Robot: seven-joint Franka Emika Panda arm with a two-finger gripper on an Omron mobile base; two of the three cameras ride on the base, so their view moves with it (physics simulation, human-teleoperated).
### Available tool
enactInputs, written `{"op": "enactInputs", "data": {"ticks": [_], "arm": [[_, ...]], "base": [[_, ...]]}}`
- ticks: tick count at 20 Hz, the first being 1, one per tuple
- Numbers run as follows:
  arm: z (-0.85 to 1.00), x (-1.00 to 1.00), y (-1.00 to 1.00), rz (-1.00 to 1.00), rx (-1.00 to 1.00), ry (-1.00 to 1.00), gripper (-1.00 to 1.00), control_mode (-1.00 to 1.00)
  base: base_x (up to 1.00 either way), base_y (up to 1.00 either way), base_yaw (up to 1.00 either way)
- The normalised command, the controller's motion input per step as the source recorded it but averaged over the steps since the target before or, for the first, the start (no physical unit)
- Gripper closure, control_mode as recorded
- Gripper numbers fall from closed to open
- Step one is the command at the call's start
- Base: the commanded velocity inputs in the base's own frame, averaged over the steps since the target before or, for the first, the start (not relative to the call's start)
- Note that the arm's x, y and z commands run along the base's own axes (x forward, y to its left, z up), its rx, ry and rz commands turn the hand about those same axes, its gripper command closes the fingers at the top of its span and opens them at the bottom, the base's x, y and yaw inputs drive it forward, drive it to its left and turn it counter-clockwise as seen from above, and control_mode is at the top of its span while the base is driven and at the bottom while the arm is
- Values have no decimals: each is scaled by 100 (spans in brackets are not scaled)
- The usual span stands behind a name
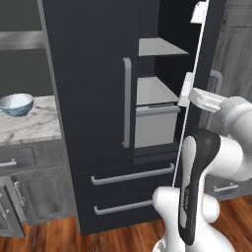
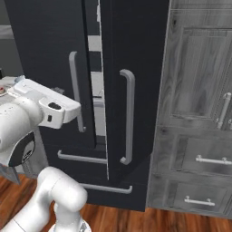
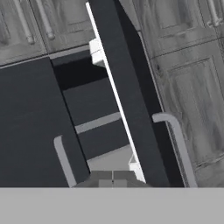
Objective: Place one of the steaks on the plate and the other in the bowl. Then place the bowl in the fridge.
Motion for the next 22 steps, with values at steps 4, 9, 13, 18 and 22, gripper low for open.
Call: {"op": "enactInputs", "data": {"ticks": [4, 9, 13, 18, 22], "arm": [[-32, 29, 0, -26, -5, 7, 100, -100], [-25, 50, 0, -14, -3, 3, 100, -100], [-18, 52, -5, 0, 0, 0, 100, -100], [-21, 58, -6, 0, 0, 2, 100, -100], [-17, 56, -17, -3, 0, 5, 100, -100]], "base": [[0, 0, 0], [0, 0, 0], [0, 0, 0], [0, 0, 0], [0, 0, 0]]}}
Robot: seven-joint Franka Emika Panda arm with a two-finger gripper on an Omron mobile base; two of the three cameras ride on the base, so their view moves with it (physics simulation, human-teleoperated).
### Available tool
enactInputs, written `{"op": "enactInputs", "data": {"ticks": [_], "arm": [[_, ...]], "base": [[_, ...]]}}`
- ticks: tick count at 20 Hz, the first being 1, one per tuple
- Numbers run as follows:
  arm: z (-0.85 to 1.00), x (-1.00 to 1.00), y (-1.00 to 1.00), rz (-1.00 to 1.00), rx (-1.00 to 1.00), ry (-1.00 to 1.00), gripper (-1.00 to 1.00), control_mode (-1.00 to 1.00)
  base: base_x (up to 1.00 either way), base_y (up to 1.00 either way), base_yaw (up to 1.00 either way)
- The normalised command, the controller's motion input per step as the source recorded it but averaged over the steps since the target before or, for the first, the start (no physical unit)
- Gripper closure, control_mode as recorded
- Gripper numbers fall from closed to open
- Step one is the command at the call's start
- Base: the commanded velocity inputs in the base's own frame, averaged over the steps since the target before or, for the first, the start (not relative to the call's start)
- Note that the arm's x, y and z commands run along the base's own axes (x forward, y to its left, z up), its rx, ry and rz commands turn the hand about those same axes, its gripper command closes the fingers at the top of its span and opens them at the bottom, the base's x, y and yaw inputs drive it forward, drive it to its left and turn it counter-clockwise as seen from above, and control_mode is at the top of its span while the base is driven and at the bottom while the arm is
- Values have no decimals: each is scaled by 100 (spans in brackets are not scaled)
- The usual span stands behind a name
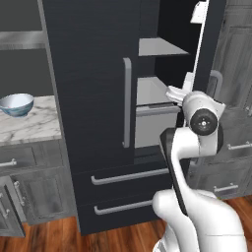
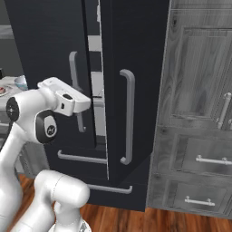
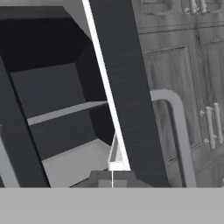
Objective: Place one of the steaks on the plate and the other in the bowl. Then place the bowl in the fridge.
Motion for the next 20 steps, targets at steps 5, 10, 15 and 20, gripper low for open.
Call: {"op": "enactInputs", "data": {"ticks": [5, 10, 15, 20], "arm": [[-13, 63, -31, -6, 0, 4, 100, -100], [-23, 66, -22, -3, 0, 8, 100, -100], [-20, 36, -1, 0, 0, 2, 100, -100], [-5, 3, 7, 0, 0, 0, 100, -100]], "base": [[0, 0, 0], [0, 0, 0], [0, 0, 0], [0, 0, 0]]}}
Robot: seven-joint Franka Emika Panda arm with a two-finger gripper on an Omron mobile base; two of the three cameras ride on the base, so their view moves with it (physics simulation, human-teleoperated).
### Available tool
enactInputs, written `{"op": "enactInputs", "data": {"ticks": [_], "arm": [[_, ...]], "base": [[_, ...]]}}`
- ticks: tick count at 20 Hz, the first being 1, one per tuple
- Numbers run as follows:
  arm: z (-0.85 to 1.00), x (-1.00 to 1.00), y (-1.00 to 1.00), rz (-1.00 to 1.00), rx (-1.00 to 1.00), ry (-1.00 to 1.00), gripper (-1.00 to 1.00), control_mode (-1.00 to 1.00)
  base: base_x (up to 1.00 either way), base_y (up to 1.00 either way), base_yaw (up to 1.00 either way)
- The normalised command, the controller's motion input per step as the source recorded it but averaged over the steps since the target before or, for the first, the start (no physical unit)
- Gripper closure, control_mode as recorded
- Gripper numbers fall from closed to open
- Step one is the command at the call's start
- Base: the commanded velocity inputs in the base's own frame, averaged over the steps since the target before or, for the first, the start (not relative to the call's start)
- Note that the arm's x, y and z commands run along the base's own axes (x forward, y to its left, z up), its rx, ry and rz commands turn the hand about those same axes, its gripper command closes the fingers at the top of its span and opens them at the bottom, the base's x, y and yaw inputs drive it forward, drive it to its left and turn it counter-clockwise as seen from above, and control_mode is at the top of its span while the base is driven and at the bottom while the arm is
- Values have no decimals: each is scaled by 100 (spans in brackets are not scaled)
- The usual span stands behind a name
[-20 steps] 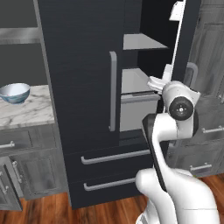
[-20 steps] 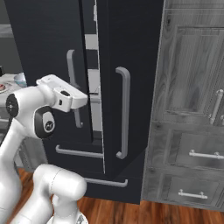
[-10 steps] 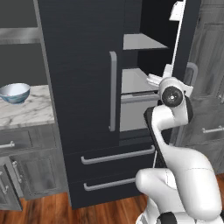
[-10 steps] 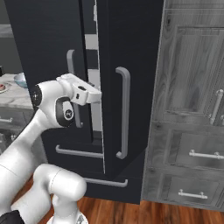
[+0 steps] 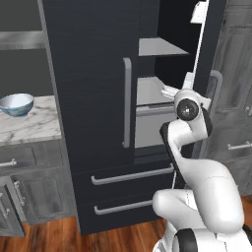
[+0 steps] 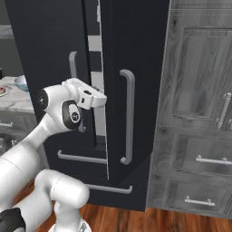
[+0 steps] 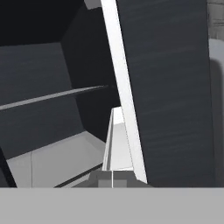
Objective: Place one of the steaks on the plate and the other in the bowl. Then place the bowl in the fridge.
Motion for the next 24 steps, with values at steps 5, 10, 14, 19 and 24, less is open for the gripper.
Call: {"op": "enactInputs", "data": {"ticks": [5, 10, 14, 19, 24], "arm": [[-2, 55, -8, 0, 0, 4, 100, -100], [-3, 62, -57, -1, 6, 14, 100, -100], [-14, 37, -94, -4, 9, 17, 100, -100], [-2, -43, -100, -7, 16, 6, 100, -100], [-12, -84, -100, -1, 18, -13, 100, -100]], "base": [[0, 0, 0], [0, 0, 0], [0, 0, 0], [0, 0, 0], [0, 0, 0]]}}
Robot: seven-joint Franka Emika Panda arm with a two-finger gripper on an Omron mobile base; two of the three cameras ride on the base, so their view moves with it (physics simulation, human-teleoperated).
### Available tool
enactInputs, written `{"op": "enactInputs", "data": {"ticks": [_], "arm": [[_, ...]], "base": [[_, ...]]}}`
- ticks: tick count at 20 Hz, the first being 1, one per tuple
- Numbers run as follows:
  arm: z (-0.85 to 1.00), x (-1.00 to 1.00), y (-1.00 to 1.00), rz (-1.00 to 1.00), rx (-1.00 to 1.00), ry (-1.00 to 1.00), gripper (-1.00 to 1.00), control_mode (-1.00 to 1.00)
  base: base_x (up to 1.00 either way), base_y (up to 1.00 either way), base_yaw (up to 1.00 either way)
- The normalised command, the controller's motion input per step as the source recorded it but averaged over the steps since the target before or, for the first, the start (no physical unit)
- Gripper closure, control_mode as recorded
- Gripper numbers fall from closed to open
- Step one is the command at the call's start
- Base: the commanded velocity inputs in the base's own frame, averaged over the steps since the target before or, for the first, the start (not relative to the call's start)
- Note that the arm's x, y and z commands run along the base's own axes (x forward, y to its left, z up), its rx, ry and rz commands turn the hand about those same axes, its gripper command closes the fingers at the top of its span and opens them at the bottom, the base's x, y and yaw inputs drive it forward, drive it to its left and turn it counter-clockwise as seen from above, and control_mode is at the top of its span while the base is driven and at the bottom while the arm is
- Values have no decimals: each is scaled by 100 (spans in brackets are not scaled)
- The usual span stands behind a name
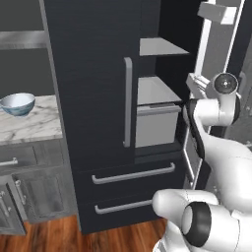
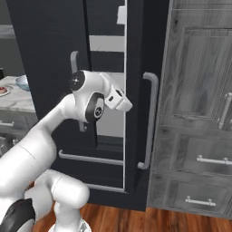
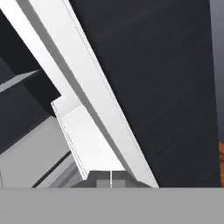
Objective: Place one of the steaks on the plate and the other in the bowl. Then place the bowl in the fridge.
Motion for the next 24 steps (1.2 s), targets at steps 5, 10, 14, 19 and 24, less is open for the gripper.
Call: {"op": "enactInputs", "data": {"ticks": [5, 10, 14, 19, 24], "arm": [[-28, -5, -100, 3, 16, -12, 100, -100], [-12, 36, -86, 4, 14, -3, 100, -100], [63, -100, 0, 6, 12, -16, 100, -100], [81, -100, 31, 6, 0, -18, 100, -100], [100, -100, 57, 15, -1, 4, 100, -100]], "base": [[0, 0, 0], [0, 0, 0], [0, 0, 0], [0, 0, 0], [0, 0, 0]]}}
